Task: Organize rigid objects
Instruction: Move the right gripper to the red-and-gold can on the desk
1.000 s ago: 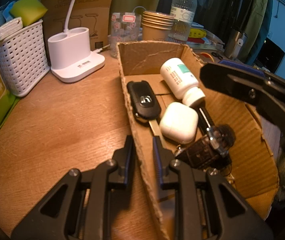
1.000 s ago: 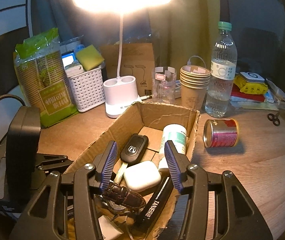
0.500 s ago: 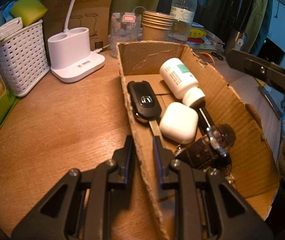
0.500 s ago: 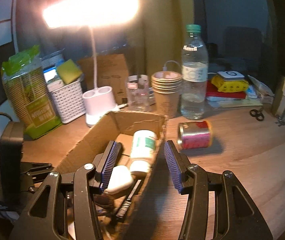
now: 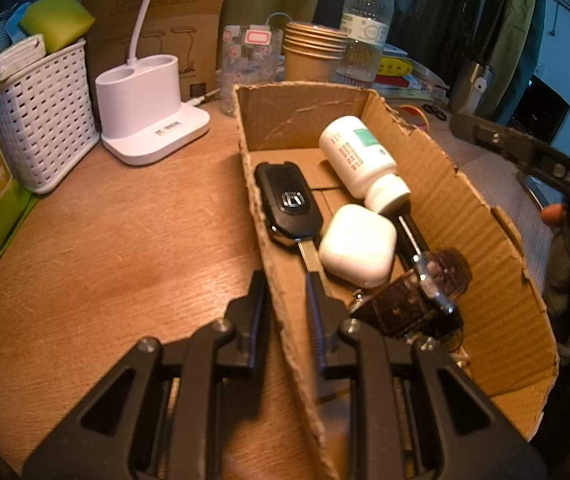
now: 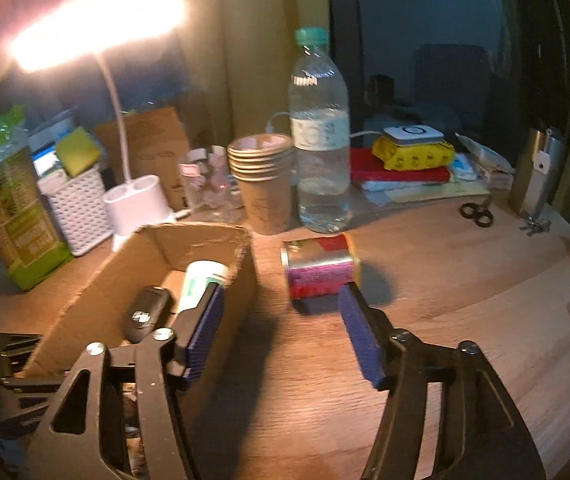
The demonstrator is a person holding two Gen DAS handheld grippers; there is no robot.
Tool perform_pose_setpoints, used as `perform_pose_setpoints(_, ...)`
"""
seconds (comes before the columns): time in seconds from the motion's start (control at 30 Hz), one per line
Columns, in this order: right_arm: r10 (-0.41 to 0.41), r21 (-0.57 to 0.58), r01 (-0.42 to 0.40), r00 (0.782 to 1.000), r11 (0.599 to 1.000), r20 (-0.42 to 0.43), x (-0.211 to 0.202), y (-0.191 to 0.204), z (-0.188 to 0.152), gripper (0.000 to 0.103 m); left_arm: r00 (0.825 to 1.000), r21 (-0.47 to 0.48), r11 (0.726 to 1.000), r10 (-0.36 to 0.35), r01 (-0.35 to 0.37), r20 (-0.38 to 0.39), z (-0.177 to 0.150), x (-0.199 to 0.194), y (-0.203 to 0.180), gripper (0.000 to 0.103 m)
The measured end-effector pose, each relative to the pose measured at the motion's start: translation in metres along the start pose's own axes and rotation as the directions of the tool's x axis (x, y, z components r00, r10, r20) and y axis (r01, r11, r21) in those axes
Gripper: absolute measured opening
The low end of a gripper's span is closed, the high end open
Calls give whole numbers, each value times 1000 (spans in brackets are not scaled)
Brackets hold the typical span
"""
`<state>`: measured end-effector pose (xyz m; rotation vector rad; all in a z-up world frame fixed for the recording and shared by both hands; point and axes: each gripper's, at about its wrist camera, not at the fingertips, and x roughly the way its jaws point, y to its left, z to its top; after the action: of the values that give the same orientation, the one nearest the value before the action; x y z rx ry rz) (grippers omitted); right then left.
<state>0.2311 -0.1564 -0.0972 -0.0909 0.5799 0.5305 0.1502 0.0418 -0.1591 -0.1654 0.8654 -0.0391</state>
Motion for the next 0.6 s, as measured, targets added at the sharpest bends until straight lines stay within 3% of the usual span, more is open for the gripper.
perform_pose_setpoints(0.37,-34,-8,34,997,999,-65,40,-20,2,68,1000,0,1000,0,0,0,0,0,0,21)
perform_pose_setpoints(0.5,-39,-27,36,995,999,-89,54,-21,3,77,1000,0,1000,0,0,0,0,0,0,21)
perform_pose_setpoints(0.6,-26,-39,22,995,999,-100,59,-20,5,77,1000,0,1000,0,0,0,0,0,0,21)
